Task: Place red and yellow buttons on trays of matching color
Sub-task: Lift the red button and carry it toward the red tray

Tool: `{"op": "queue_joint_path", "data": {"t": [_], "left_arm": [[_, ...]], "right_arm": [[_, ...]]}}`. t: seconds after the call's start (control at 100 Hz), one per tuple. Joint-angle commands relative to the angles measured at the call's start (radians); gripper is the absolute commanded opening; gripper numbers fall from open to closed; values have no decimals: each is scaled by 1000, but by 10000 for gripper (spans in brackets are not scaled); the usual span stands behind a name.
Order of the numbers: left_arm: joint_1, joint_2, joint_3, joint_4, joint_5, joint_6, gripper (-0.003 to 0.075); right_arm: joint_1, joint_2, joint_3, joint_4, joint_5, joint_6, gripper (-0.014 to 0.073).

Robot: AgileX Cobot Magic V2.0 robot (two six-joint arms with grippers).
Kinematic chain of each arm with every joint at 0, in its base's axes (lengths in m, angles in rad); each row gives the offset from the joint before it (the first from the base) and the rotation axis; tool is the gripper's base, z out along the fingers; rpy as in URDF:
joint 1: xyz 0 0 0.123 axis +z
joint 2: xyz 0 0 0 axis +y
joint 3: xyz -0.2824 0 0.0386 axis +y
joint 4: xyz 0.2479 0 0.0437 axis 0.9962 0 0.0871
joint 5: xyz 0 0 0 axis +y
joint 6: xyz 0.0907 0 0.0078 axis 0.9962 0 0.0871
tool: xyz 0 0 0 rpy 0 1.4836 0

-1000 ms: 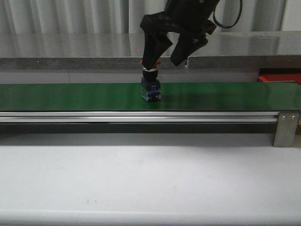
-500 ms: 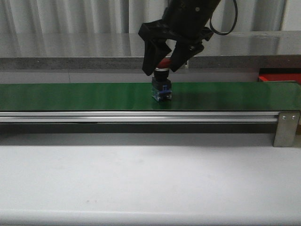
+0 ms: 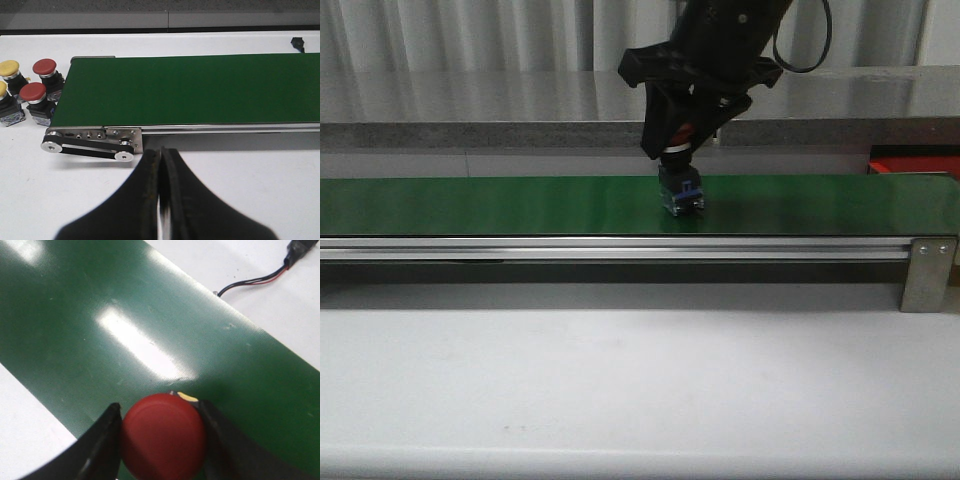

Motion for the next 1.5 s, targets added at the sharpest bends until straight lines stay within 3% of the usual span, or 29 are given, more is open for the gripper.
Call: {"op": "queue_joint_path", "data": {"t": [0.0, 0.22, 0.36, 0.55, 0.69, 0.79, 0.97, 1.14, 1.49], "left_arm": [[-8, 0, -28, -15, -77, -3, -20], [-8, 0, -28, -15, -77, -3, -20], [-8, 0, -28, -15, -77, -3, -20], [-8, 0, -28, -15, -77, -3, -20], [-8, 0, -28, -15, -77, -3, -20], [-8, 0, -28, -15, -77, -3, -20], [-8, 0, -28, -15, -77, -3, -20], [-8, 0, -28, -15, -77, -3, -20], [-8, 0, -28, -15, -77, -3, -20]], "right_arm": [[-11, -58, -27, -7, 16, 12, 80], [-60, -139, -32, -5, 70, 12, 80], [-152, -233, -32, 7, 122, 10, 80], [-386, -333, -32, 68, 231, -37, 80], [-597, -354, -32, 220, 287, -113, 80], [-728, -346, -32, 308, 287, -149, 80], [-889, -300, -32, 313, 243, -158, 80], [-942, -200, -32, 325, 156, -158, 80], [-943, 9, -41, 353, -13, -158, 80]]}}
